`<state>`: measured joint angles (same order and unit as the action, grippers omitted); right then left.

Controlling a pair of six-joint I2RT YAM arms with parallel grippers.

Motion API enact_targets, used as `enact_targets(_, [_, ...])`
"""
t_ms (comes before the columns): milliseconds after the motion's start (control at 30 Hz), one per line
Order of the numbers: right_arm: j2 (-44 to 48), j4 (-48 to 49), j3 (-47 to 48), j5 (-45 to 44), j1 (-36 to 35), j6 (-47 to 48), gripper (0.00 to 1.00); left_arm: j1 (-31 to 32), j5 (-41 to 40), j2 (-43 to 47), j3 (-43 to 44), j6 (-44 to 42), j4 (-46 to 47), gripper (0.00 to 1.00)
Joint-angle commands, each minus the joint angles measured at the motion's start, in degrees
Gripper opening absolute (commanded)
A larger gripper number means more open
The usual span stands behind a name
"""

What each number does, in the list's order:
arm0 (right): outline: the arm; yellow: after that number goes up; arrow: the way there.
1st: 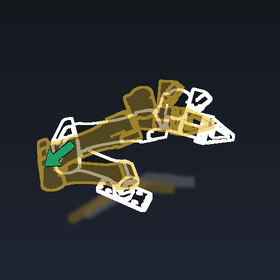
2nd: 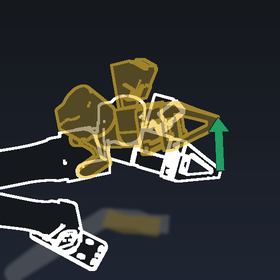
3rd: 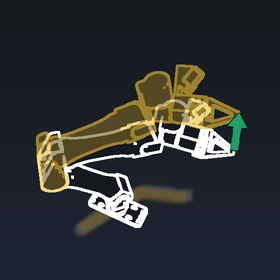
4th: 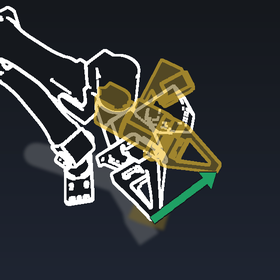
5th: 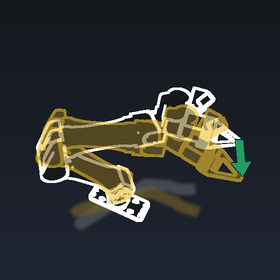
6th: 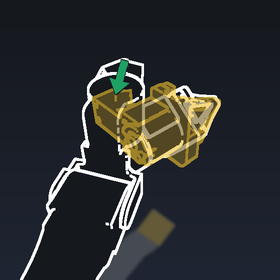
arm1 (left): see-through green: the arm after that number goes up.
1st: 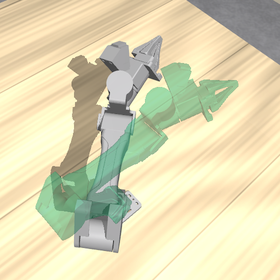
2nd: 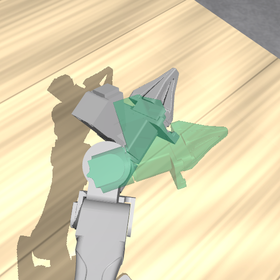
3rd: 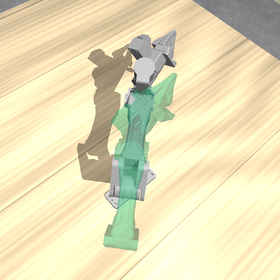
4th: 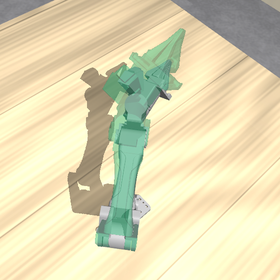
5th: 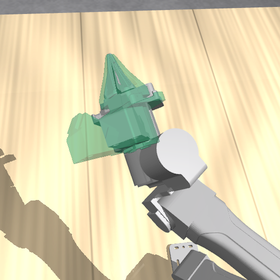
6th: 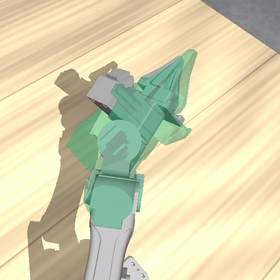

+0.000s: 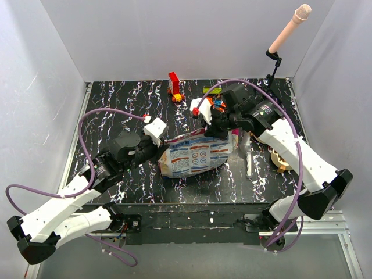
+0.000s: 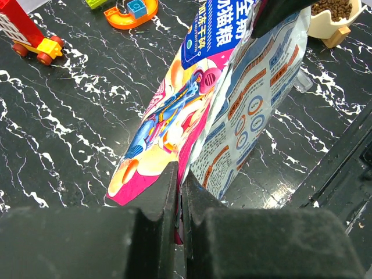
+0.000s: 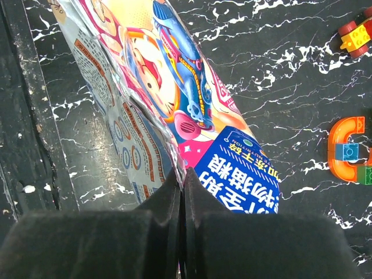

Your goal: Serve the pet food

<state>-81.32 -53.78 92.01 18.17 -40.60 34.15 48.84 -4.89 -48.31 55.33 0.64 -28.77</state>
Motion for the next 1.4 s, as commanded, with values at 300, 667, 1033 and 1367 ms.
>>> enact_targets(300, [3.97,0.34,-1.74,-15.0,9.48,1.53,0.23,-0.32,-2.67,4.46,1.71,0.15,-2.25,0.0])
enact_targets(667, [4.41,0.42,-4.02,-17.82,12.2,3.03,0.01,-0.32,-3.03,4.63,1.97,-0.38,-3.13,0.0])
enact_targets(1033, [5.03,0.96,-5.61,-20.19,14.85,5.84,0.01,-0.32,-2.5,5.25,1.8,-0.38,-3.66,0.0])
enact_targets(1367, [6.87,1.4,-6.13,-15.97,16.87,6.54,0.38,-0.24,-2.06,5.69,1.97,-0.38,-4.45,0.0])
